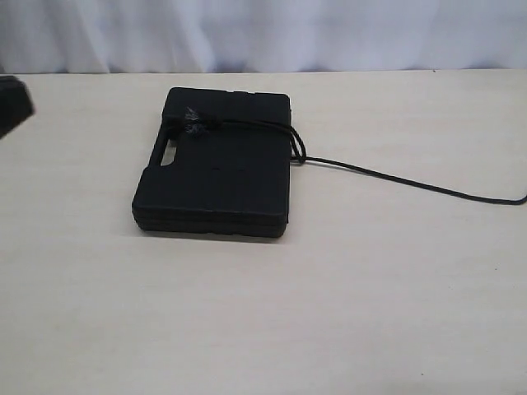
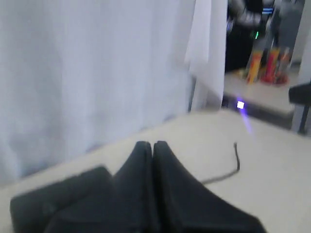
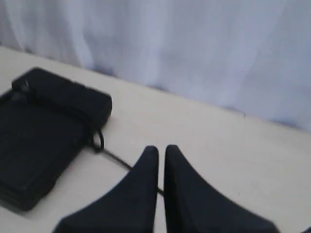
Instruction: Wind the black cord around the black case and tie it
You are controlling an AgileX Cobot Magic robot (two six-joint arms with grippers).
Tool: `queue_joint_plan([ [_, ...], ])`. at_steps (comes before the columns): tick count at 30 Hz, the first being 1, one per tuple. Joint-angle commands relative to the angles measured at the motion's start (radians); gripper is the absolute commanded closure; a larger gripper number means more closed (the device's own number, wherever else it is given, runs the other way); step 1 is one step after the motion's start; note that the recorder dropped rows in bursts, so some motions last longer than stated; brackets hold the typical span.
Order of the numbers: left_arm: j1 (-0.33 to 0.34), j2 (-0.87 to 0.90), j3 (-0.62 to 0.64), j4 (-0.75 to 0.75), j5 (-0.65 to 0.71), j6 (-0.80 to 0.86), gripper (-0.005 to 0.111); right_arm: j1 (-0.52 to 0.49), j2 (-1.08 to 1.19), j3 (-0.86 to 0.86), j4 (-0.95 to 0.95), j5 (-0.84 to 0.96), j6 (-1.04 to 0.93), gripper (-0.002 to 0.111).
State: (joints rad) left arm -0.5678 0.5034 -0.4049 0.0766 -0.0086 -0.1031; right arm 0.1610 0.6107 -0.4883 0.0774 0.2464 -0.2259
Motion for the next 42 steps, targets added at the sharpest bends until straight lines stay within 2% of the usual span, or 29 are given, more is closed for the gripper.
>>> queue_joint_plan([
  [1,-0.002,-0.180,0.176,0.019,-0.310,-0.002,0.107,0.028,-0.160,0.174,-0.006,-0.222,0.002,0.104],
  [7,-0.002,-0.307,0.211,0.019,-0.273,-0.002,0.107,0.028,-0.281,0.283,-0.006,-0.213,0.002,0.104],
  [15,-0.002,-0.325,0.211,0.016,-0.282,-0.002,0.107,0.028,-0.348,0.305,-0.006,-0.199,0.004,0.104],
  [23,-0.002,-0.325,0.211,0.017,-0.280,-0.002,0.107,-0.055,-0.590,0.488,-0.006,-0.324,0.004,0.104],
  [25,-0.002,-0.325,0.211,0.017,-0.280,-0.002,0.107,-0.083,-0.611,0.488,0.016,-0.149,0.004,0.104],
  [32,-0.002,-0.323,0.211,0.019,-0.273,-0.002,0.107,-0.235,-0.611,0.488,0.016,-0.001,0.002,0.104],
  [42,-0.002,-0.323,0.211,0.019,-0.276,-0.002,0.107,-0.228,-0.611,0.488,0.048,0.067,0.017,0.104],
])
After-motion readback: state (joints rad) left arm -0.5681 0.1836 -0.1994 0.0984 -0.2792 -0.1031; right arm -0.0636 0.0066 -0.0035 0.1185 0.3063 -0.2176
